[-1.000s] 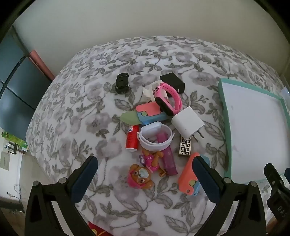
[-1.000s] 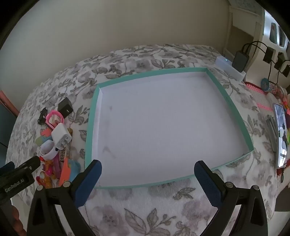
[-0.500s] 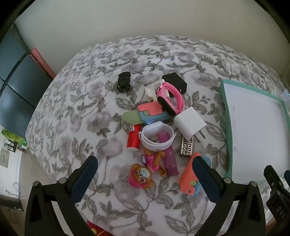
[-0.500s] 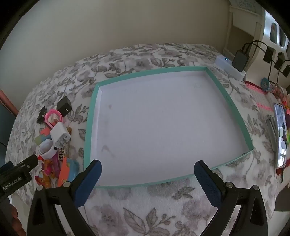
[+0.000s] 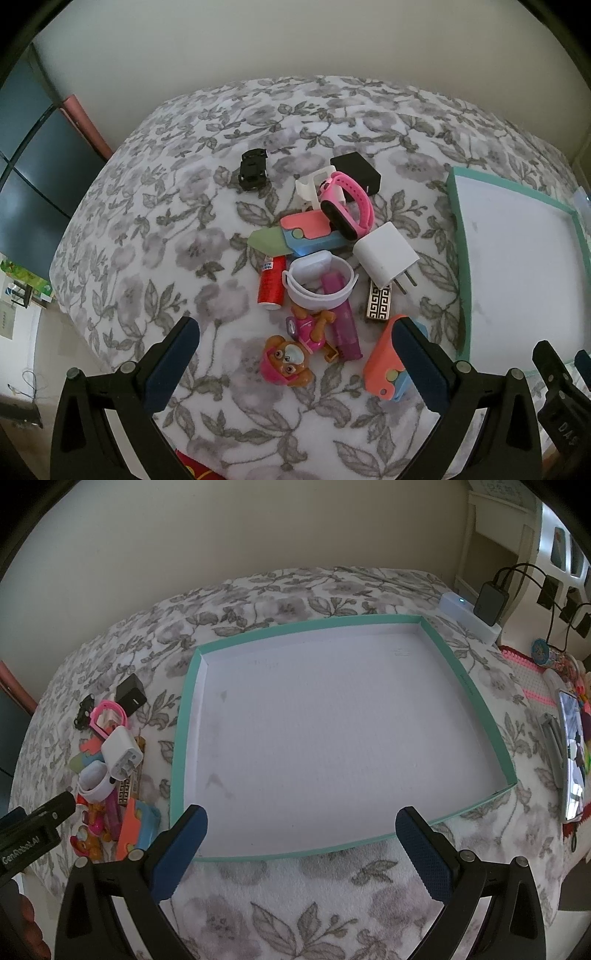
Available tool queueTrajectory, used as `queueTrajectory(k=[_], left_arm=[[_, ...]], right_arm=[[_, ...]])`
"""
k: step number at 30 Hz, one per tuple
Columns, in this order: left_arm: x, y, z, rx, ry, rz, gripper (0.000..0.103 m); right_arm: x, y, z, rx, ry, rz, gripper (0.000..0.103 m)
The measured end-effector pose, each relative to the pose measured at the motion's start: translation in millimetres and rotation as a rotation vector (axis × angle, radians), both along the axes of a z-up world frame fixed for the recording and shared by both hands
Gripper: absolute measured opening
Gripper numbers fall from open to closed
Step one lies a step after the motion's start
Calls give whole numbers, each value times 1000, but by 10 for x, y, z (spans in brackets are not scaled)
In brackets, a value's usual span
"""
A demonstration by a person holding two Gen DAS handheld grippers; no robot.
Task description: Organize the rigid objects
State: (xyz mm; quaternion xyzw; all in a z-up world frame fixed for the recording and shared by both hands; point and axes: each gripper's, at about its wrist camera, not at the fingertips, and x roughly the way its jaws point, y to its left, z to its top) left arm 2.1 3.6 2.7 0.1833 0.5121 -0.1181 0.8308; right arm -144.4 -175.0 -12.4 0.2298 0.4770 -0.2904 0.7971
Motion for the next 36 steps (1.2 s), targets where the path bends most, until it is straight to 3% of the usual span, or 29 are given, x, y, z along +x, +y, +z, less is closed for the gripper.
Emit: queueTrajectory(k=[36], left_arm=[[-2, 67, 16, -29, -5, 18, 103]], right_arm=[[8, 9, -4, -5, 0, 8, 103]])
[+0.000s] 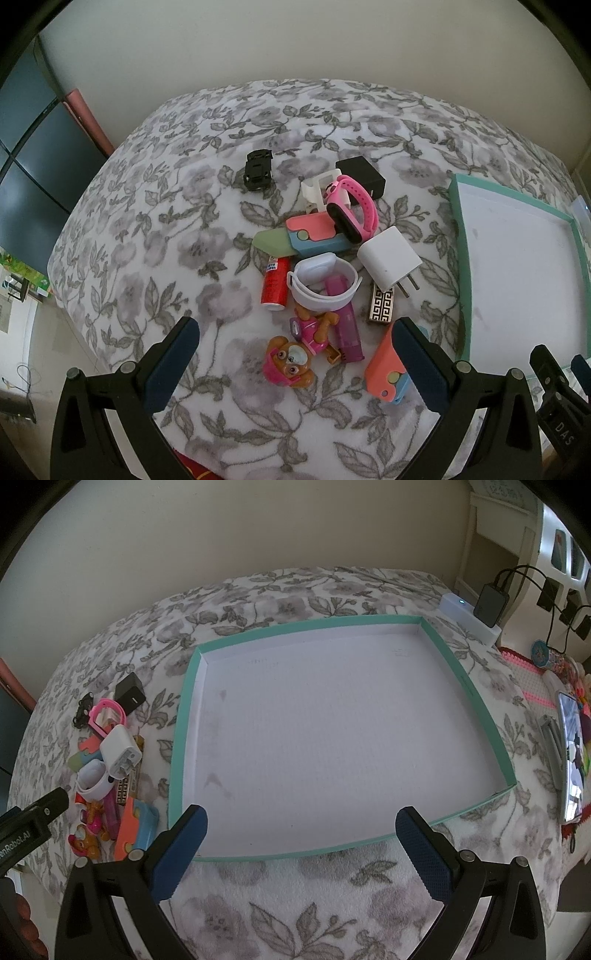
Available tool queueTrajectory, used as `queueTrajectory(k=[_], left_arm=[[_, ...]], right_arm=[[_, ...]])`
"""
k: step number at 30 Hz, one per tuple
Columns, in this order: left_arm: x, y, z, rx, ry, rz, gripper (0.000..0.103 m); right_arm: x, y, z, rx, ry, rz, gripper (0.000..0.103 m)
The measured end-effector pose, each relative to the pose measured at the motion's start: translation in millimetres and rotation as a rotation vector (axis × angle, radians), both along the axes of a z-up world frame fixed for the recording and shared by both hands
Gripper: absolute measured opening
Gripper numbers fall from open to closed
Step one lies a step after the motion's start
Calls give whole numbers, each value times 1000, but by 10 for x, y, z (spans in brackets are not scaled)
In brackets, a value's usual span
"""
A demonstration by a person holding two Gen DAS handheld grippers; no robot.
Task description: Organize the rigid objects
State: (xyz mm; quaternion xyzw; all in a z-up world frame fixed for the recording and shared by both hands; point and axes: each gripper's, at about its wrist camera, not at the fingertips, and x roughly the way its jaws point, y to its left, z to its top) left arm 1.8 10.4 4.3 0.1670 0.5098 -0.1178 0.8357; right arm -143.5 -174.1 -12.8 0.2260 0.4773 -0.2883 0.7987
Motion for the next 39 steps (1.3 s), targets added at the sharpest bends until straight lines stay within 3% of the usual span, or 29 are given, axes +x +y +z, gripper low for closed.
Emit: queueTrajectory(k=[25, 27, 31, 39], left_arm=[[15, 25, -6, -10, 9, 4, 103], [36, 74, 52, -2, -22, 27, 103], [114, 229, 189, -15, -74, 78, 103], [338, 610, 97, -61, 2, 188, 103]], right_arm=[[19, 32, -4, -10, 10, 14, 103], [26, 57, 45, -20, -13, 24, 103], [128, 210, 212, -36, -101, 112, 103], [480, 560, 288, -13, -153, 242, 103]])
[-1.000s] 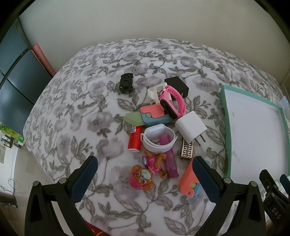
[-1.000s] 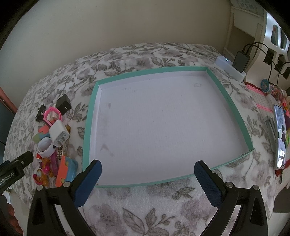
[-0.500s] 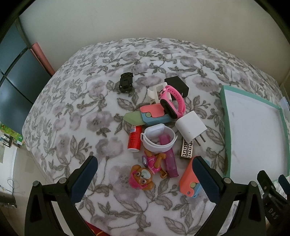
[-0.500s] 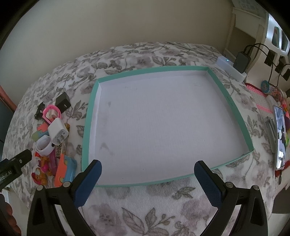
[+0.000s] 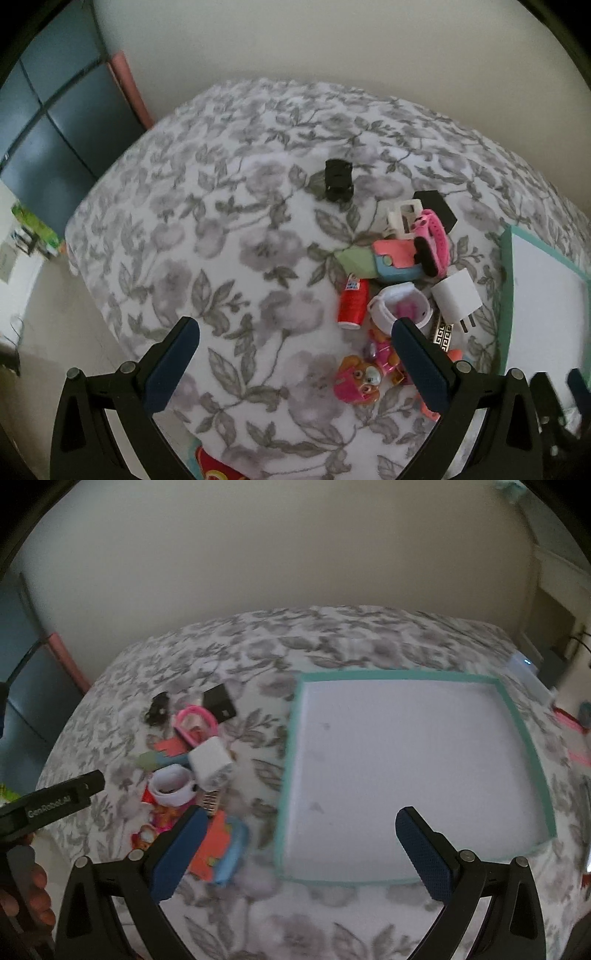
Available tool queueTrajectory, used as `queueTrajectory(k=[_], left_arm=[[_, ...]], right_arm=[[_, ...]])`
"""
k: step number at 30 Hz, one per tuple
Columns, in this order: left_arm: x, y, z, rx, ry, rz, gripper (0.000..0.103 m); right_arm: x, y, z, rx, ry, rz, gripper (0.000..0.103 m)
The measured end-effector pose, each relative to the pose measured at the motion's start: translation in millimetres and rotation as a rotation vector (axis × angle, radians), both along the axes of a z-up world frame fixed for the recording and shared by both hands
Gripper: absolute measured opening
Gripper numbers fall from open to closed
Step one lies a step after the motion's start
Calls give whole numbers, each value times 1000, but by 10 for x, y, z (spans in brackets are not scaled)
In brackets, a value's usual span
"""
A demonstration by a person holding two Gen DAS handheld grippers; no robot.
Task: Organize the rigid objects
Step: 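Grasp the puppy figure with the left tool while the right tool grasps the orange-blue toy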
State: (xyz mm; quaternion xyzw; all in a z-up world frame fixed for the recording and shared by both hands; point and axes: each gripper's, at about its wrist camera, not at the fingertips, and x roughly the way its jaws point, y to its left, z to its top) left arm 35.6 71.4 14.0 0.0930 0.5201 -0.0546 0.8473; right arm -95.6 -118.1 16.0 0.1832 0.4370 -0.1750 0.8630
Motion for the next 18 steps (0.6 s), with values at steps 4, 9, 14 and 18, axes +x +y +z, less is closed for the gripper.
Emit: queueTrajectory(k=[4, 9, 14, 18], left_arm=[[76, 73, -86, -25, 35, 11, 102], [138, 92, -245, -46, 106, -8, 90], [150, 39, -353, -66, 164, -43, 90], [149, -47, -439, -67, 205, -75, 90]], right_arm=[[191, 160, -114, 44, 31, 48, 103], [367, 348, -271, 68, 74, 106, 95], [458, 475, -399, 88, 113, 138, 83], [497, 555, -490, 96, 149, 161, 77]])
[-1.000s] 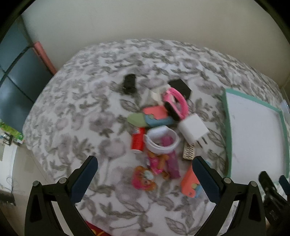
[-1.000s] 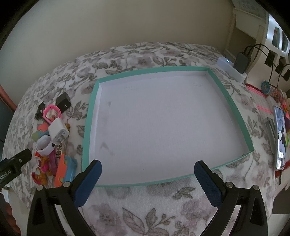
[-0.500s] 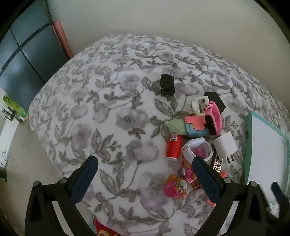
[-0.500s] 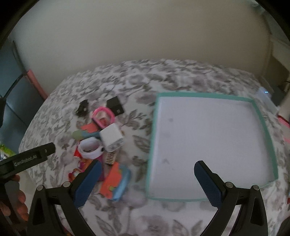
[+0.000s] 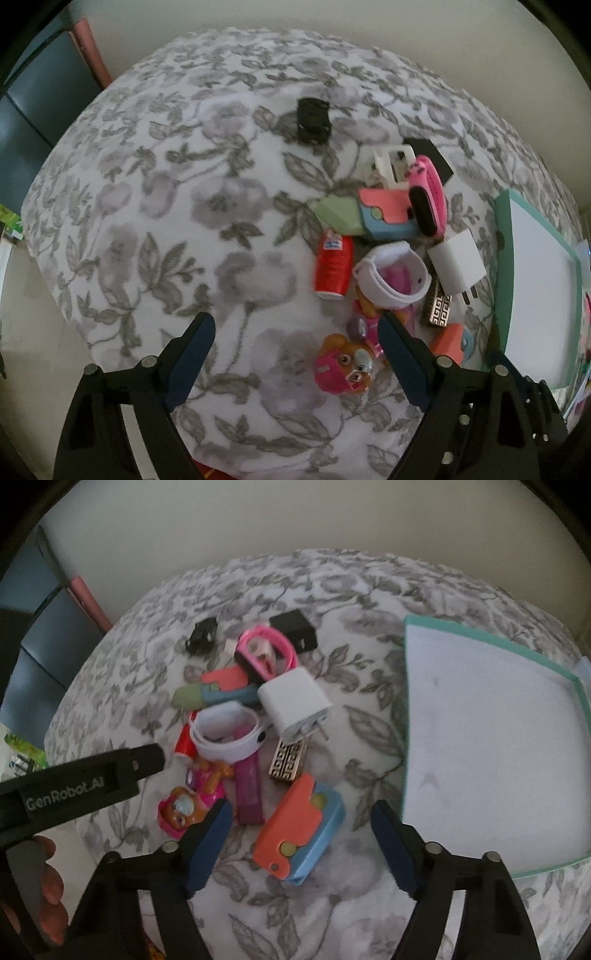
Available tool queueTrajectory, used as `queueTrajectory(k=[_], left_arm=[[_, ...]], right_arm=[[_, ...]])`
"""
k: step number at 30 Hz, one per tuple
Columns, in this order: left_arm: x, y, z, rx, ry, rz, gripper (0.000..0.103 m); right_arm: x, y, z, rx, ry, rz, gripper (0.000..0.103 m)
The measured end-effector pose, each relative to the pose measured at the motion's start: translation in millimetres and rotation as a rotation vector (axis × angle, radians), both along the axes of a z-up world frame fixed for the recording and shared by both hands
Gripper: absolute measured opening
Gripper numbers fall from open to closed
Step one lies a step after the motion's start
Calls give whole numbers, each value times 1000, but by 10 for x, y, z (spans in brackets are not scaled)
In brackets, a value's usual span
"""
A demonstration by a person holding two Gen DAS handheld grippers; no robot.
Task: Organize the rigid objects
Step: 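Grasp the puppy figure with the left tool while the right tool grasps the orange-blue toy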
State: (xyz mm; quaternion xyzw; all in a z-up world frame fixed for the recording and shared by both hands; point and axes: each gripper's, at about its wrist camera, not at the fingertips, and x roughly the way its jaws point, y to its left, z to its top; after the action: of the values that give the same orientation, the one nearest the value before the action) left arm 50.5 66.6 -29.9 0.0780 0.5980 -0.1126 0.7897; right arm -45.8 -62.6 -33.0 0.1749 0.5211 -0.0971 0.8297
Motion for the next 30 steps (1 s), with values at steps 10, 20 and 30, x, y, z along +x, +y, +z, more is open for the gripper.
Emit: queueTrajectory(k=[10, 20, 30], left_arm=[[-16, -220, -249, 29, 78, -70, 90], [40, -271, -583, 19, 159, -80, 77], [61, -283, -627, -10, 163, -76, 60]], right_arm=[[60, 14, -210, 2, 57, 7, 73], [127, 36, -249, -19, 51, 20, 69], [-4, 61, -225, -15, 57, 47, 59]])
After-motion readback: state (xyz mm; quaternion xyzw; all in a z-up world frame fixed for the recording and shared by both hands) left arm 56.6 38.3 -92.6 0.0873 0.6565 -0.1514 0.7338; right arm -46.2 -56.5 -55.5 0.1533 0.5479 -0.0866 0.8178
